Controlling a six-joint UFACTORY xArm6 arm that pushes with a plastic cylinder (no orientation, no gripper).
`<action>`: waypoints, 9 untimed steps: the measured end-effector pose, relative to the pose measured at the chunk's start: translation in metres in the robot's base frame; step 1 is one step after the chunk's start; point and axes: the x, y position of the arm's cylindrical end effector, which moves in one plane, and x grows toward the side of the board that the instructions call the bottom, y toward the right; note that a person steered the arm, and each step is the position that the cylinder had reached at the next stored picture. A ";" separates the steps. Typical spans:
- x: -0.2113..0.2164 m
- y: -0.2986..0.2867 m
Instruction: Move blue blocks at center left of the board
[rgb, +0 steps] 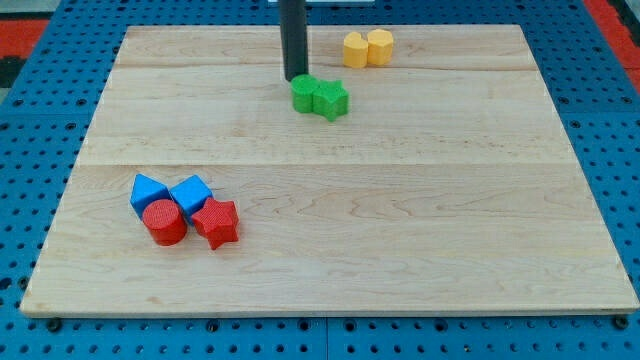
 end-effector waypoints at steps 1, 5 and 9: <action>0.002 0.012; 0.122 -0.078; 0.196 -0.080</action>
